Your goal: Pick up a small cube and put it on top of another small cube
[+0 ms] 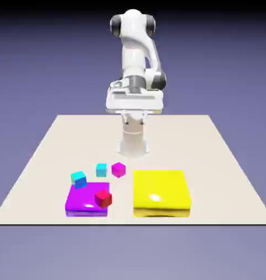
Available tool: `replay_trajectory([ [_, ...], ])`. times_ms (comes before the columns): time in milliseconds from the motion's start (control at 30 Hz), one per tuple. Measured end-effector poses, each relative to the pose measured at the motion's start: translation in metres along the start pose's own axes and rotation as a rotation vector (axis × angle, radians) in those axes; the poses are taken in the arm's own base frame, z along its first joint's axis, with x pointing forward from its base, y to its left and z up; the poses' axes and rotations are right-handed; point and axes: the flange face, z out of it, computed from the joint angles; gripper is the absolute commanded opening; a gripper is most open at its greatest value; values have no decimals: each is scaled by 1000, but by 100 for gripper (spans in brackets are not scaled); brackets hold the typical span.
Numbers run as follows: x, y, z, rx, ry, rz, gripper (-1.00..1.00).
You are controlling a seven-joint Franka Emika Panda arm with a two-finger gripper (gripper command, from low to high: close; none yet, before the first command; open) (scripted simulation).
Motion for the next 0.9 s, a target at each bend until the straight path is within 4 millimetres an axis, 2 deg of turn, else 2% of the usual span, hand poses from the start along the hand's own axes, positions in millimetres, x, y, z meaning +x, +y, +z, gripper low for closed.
replay_trajectory([
  [100,-10,63,47,-193,-168,190,0],
  [200,-31,128,81,-390,-328,382,0],
  [300,-62,191,100,-589,-480,576,0],
  [400,-99,249,105,-790,-623,771,0],
  [433,-109,260,107,-830,-652,812,0],
  [700,-151,286,144,-830,-652,812,0],
  [733,-154,288,146,-831,-652,812,-100],
  [800,-154,288,146,-831,-652,812,-100],
  [900,-136,276,134,-823,-656,814,-100],
])
